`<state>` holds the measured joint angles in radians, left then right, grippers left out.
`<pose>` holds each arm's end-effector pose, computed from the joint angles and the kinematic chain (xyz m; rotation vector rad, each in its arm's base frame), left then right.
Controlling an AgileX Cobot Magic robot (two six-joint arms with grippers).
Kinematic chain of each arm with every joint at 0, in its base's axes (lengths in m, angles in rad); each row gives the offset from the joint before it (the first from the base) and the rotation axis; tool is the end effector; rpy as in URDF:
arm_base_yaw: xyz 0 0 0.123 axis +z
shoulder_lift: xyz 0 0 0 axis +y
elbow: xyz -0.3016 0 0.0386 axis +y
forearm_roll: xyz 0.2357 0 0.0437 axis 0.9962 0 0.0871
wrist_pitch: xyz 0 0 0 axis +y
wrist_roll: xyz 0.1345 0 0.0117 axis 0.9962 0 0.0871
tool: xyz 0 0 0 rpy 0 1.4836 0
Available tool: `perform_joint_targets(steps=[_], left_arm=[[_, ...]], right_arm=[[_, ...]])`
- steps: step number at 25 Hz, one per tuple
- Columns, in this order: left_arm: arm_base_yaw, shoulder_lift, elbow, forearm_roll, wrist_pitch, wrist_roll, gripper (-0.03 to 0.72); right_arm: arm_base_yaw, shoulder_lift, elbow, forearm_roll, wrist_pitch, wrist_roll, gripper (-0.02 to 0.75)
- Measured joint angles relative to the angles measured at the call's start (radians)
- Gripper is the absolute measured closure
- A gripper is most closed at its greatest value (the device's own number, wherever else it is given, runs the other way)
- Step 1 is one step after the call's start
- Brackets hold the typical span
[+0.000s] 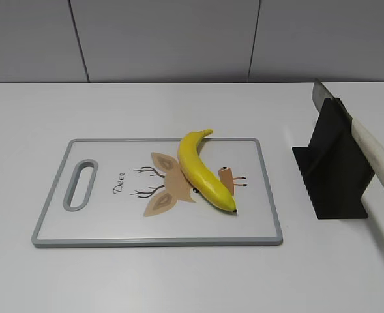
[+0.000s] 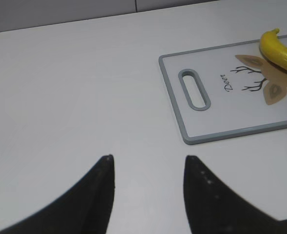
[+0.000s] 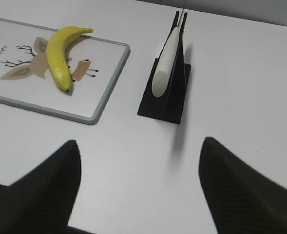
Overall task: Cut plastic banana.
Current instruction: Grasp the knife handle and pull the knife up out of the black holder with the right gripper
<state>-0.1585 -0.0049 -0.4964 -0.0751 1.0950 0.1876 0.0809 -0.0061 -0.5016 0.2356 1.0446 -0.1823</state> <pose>0.0003 -0.0092 0.2464 0.3624 2.0438 -0.0726 0.0004 0.0274 0.2565 -0.2727 1.9865 0.2159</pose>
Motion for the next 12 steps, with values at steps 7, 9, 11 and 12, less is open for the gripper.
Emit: perform_joint_targets(steps=[7, 9, 11, 12], left_arm=[[0.000, 0.000, 0.000, 0.000, 0.000, 0.000, 0.237], [0.000, 0.000, 0.000, 0.000, 0.000, 0.000, 0.238], [0.000, 0.000, 0.000, 0.000, 0.000, 0.000, 0.240], [0.000, 0.000, 0.000, 0.000, 0.000, 0.000, 0.239]], right_arm=[[0.000, 0.000, 0.000, 0.000, 0.000, 0.000, 0.153], [0.000, 0.000, 0.000, 0.000, 0.000, 0.000, 0.153], [0.000, 0.000, 0.000, 0.000, 0.000, 0.000, 0.153], [0.000, 0.000, 0.000, 0.000, 0.000, 0.000, 0.153]])
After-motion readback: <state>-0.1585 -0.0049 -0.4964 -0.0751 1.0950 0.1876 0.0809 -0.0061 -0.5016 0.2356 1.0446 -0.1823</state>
